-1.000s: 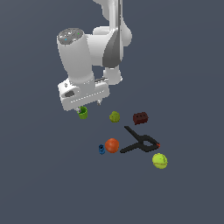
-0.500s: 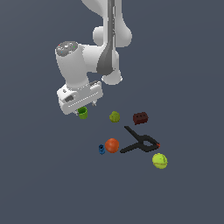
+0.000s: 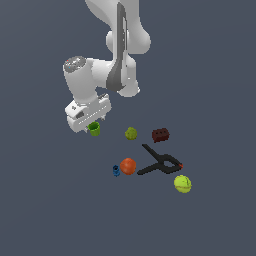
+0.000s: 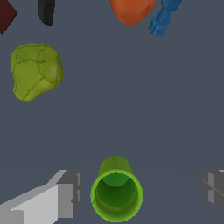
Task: Pick up a designated object from a clutter of objects.
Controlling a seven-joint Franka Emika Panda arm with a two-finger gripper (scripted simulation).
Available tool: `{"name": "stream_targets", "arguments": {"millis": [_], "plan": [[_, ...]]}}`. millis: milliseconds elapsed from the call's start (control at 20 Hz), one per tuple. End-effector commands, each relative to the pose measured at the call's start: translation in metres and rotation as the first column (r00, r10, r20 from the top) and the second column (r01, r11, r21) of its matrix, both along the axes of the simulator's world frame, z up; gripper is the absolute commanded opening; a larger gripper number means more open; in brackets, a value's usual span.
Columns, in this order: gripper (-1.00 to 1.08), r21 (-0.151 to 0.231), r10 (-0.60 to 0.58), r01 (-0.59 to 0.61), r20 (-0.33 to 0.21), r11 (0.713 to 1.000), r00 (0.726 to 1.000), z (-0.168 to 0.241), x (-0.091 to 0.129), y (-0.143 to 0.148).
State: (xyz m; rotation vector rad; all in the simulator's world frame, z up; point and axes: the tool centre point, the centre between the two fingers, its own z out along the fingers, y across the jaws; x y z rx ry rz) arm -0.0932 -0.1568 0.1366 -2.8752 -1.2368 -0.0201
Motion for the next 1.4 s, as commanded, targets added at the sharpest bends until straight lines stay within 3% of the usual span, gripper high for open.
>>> {"name": "stream_targets", "arguments": {"millis": [0, 650, 1350], "plan": [[1.0, -0.002, 0.044, -0.044, 0.0, 0.999, 0.999, -0.009, -0.008, -0.006], [1.0, -0.014, 0.205, -0.205, -0.005, 0.979, 0.979, -0.039, -0.042, -0.027], [1.0, -0.015, 0.23, -0.23, -0.007, 0.973, 0.973, -0.05, -0.049, -0.03]]}}
